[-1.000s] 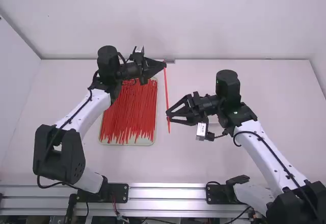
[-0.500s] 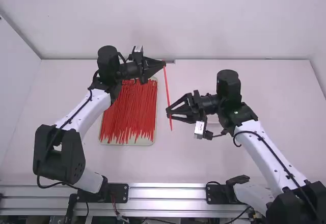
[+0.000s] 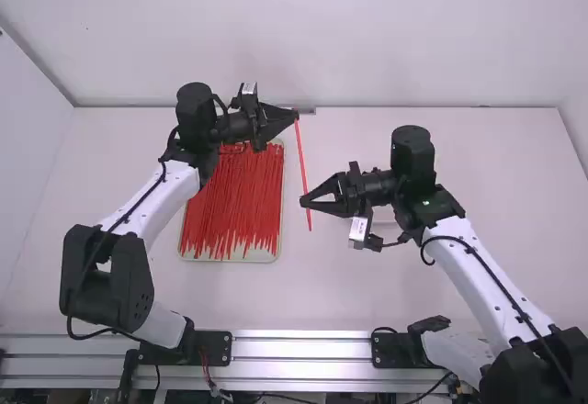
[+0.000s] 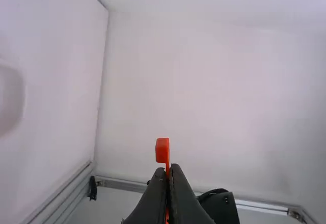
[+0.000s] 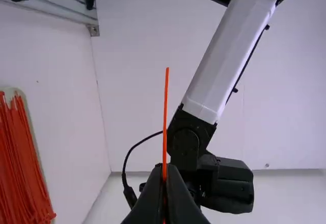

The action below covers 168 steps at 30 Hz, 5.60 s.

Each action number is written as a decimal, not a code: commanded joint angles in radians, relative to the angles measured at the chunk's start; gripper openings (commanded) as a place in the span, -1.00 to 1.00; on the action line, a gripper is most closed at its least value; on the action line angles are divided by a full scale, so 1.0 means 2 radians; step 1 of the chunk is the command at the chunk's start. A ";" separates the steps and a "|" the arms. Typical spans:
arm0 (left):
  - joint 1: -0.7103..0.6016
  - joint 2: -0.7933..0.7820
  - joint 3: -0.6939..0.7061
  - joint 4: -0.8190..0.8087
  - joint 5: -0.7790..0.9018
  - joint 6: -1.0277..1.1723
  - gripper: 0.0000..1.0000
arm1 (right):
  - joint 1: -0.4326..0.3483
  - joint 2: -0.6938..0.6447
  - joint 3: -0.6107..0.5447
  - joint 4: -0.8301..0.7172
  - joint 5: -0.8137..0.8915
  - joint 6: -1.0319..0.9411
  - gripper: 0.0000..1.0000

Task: Fasten the cable tie

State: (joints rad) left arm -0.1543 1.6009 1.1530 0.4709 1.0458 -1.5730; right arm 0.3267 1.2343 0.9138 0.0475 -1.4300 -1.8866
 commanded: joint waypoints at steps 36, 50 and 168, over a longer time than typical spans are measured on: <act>-0.002 -0.005 0.007 -0.009 0.021 0.461 -0.97 | -0.002 0.001 0.014 0.130 0.019 0.582 -1.00; -0.002 -0.005 0.007 0.018 0.064 0.642 -0.97 | 0.016 0.001 0.015 0.228 0.019 0.772 -1.00; -0.021 -0.005 -0.016 0.280 0.259 1.010 -0.96 | -0.003 0.098 0.014 0.485 0.159 1.381 -1.00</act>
State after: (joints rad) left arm -0.1707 1.6005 1.1526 1.0302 1.5024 0.4171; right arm 0.3328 1.4307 0.9161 0.9939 -1.1744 0.8600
